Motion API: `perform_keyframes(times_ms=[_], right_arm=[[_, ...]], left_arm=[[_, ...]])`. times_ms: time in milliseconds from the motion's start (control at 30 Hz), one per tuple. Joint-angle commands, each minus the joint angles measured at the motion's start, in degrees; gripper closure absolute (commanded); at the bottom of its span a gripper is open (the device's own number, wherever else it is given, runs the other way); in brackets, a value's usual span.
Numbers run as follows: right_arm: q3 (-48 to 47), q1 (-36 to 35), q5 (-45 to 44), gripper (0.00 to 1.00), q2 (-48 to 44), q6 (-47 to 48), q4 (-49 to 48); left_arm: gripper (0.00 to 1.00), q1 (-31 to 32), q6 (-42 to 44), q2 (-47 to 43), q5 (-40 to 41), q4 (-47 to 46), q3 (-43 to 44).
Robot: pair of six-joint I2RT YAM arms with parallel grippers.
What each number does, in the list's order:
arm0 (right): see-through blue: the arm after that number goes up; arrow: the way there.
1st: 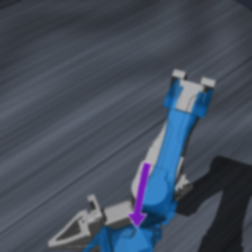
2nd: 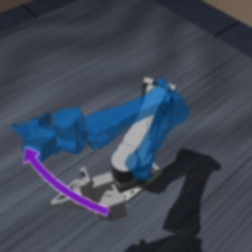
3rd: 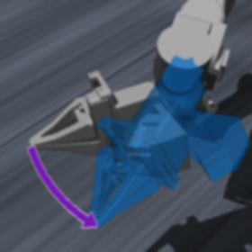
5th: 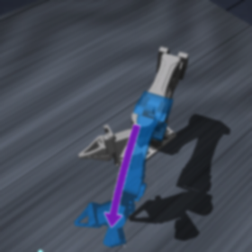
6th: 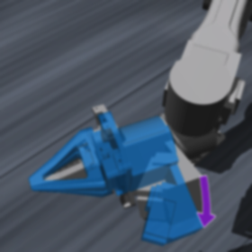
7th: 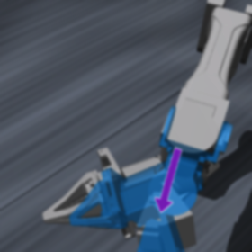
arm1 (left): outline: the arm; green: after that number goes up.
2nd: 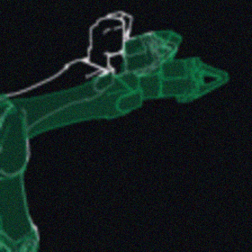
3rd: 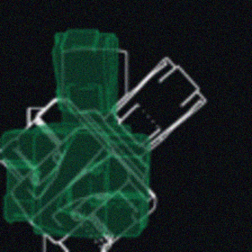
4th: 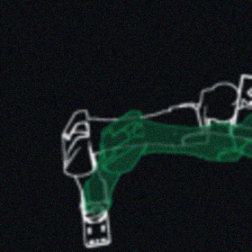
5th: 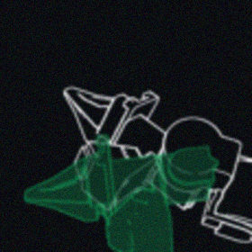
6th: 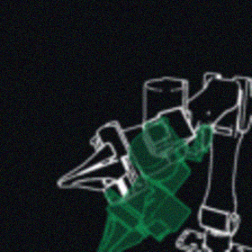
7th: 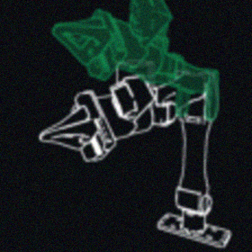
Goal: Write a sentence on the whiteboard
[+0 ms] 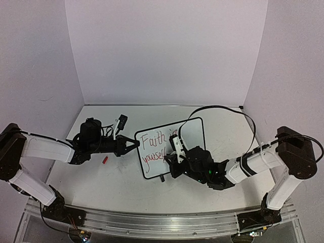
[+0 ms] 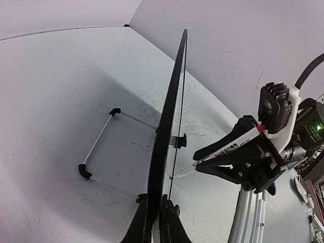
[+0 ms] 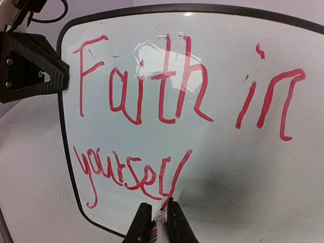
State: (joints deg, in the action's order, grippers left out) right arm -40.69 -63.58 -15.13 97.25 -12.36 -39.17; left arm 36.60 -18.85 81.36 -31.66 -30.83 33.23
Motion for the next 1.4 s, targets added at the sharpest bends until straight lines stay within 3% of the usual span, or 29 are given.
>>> perform_keyframes(times_ms=[0,167,333,1367], right_arm=[[-1.3,-0.1,-0.2,1.00,1.7,-0.4,2.0],[-0.2,-0.1,3.5,1.00,-2.5,0.0,-1.8],[0.4,0.6,1.0,1.00,-6.1,2.1,-2.9],[-2.5,2.0,2.1,1.00,-0.8,4.0,-5.6]], left_arm=[[1.00,-0.1,2.5,-2.1,1.0,0.4,0.3],[1.00,-0.1,2.4,-1.8,0.9,0.4,0.5],[1.00,-0.1,2.3,-1.7,0.8,0.3,0.7],[1.00,-0.1,2.3,-2.3,1.0,0.9,0.7]])
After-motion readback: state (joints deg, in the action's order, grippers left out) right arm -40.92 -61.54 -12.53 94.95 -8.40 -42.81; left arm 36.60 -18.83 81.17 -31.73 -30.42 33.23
